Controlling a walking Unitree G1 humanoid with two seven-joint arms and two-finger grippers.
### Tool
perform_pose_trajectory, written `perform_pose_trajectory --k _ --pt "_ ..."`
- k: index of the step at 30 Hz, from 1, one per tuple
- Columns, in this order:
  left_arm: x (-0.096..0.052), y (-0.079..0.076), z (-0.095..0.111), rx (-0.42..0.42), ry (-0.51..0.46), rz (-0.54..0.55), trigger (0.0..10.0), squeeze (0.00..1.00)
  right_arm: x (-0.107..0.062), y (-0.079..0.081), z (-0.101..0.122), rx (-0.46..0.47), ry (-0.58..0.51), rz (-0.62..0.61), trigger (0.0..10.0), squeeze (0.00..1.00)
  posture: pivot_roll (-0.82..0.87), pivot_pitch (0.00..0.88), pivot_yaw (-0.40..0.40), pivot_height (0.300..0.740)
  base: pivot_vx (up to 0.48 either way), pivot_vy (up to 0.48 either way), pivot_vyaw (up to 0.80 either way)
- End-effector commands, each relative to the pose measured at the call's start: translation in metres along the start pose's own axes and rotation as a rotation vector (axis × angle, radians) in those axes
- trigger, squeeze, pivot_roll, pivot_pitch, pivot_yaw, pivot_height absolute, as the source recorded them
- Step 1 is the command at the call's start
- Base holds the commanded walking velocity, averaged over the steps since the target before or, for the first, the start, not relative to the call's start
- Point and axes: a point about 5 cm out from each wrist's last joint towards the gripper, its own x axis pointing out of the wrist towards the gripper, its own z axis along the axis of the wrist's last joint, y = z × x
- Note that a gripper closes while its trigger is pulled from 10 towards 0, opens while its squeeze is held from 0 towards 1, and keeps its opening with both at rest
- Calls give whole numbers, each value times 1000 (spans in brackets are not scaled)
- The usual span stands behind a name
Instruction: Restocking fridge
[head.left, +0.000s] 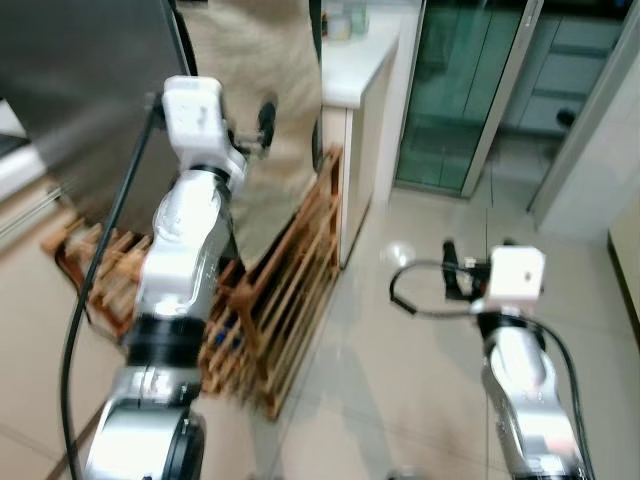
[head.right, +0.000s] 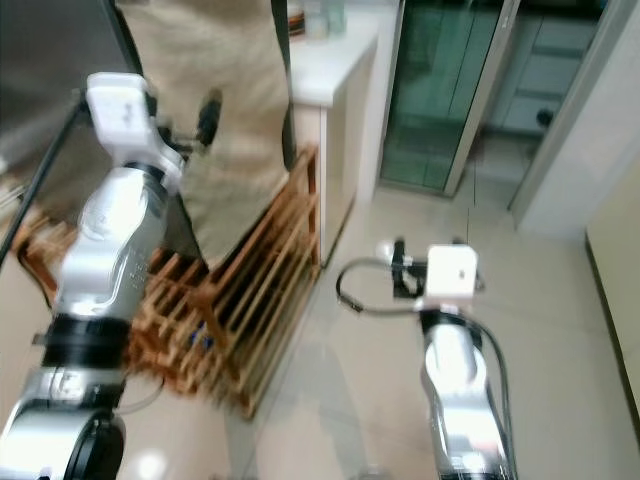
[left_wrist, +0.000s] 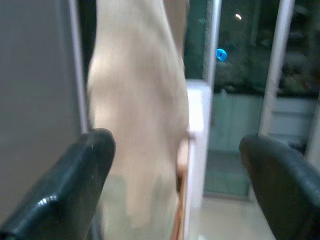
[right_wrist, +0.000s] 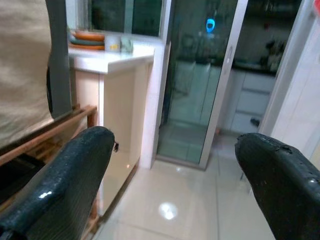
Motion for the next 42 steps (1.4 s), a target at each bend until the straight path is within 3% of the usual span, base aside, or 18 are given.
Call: perform_pose_trajectory --k 1,4,7,10,13,15,20,31,36,40,42 --pt "-22 1 -2 -34 16 -26 10000 0 -4 1 11 12 -30 20 10000 0 -139 0 51 740 0 0 0" --pt "-42 -5 -8 -59 43 -22 10000 0 -6 -3 12 45 -19 3 10000 0 -112 0 33 740 0 0 0" --pt "-39 -17 14 -48 -35 4 10000 0 -1 1 24 102 -33 8 10000 0 -94 0 25 740 0 0 0" --pt "-43 -14 16 -40 -24 16 10000 0 -3 6 30 94 -49 43 10000 0 -92 0 24 740 0 0 0" --pt "-60 -1 5 -17 46 55 10000 0 -7 7 30 79 -37 71 10000 0 -85 0 22 740 0 0 0" --pt "-53 0 6 -24 33 88 10000 0 -3 6 28 79 -35 62 10000 0 -86 0 24 740 407 0 0" --pt "-19 -25 36 -9 -109 8 10000 0 15 10 39 71 -95 54 10000 0 -90 0 32 740 468 0 0" --pt "-5 -43 53 34 -188 -98 10000 0 24 11 35 61 -94 44 10000 0 -115 0 49 740 462 0 0" --pt "4 -43 65 18 -233 -77 10000 0 27 13 34 56 -92 52 10000 0 -116 0 52 740 460 0 0" --pt "11 -35 90 -35 -349 -33 10000 0 31 13 34 56 -94 54 10000 0 -119 0 51 740 115 0 0" --pt "15 -34 101 -11 -382 -28 10000 0 32 13 34 55 -95 54 10000 0 -119 0 50 740 0 0 0"
